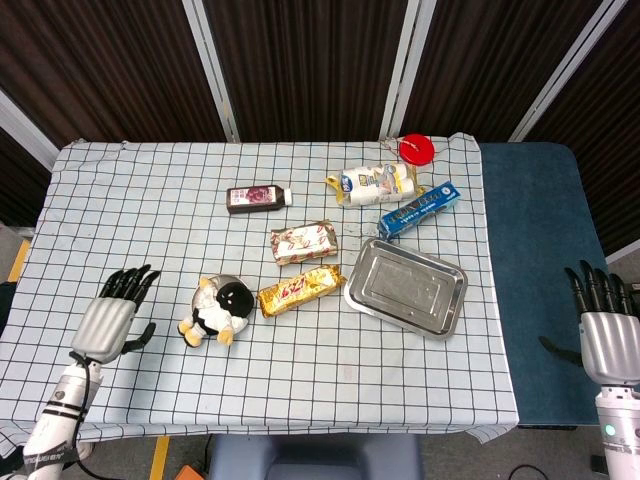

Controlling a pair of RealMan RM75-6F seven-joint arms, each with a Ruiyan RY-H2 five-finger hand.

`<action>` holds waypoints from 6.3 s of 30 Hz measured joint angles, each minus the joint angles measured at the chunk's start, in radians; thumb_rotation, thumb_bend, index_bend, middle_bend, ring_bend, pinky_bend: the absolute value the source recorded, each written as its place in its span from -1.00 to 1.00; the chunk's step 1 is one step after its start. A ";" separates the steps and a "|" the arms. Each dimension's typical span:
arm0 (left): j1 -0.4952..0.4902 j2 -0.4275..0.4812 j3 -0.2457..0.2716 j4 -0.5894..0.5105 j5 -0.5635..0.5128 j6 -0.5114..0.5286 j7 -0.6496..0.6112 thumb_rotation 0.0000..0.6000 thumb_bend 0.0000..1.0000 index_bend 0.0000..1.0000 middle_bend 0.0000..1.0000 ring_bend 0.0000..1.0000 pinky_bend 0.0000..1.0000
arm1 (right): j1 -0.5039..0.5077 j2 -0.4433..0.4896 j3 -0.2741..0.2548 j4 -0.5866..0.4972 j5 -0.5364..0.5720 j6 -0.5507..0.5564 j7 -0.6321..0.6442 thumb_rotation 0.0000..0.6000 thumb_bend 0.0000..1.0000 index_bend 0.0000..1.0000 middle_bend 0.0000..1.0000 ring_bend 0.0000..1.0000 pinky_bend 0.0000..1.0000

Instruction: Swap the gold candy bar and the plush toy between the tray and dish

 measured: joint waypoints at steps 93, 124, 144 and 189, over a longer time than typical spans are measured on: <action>-0.088 -0.706 0.153 0.190 0.226 0.202 0.067 1.00 -0.02 -0.35 -0.10 0.08 0.56 | -0.117 0.024 0.075 0.012 -0.210 0.115 0.322 1.00 -0.87 -1.00 -1.00 -1.00 -0.93; -0.150 -0.510 0.015 0.060 0.044 0.055 0.256 1.00 -0.14 -1.00 -1.00 -1.00 -0.52 | -0.110 0.027 0.065 0.008 -0.216 0.072 0.302 1.00 -0.87 -1.00 -1.00 -1.00 -0.92; -0.337 -0.638 -0.079 0.323 -0.097 -0.125 0.183 1.00 -0.15 -1.00 -1.00 -1.00 -0.61 | -0.116 0.032 0.043 0.010 -0.254 0.078 0.305 1.00 -0.87 -1.00 -1.00 -1.00 -0.92; -0.429 -0.814 -0.084 0.686 -0.070 -0.018 0.099 1.00 -0.06 0.12 0.39 0.31 0.32 | -0.107 0.044 0.028 0.001 -0.245 0.034 0.304 1.00 -0.87 -1.00 -1.00 -1.00 -0.92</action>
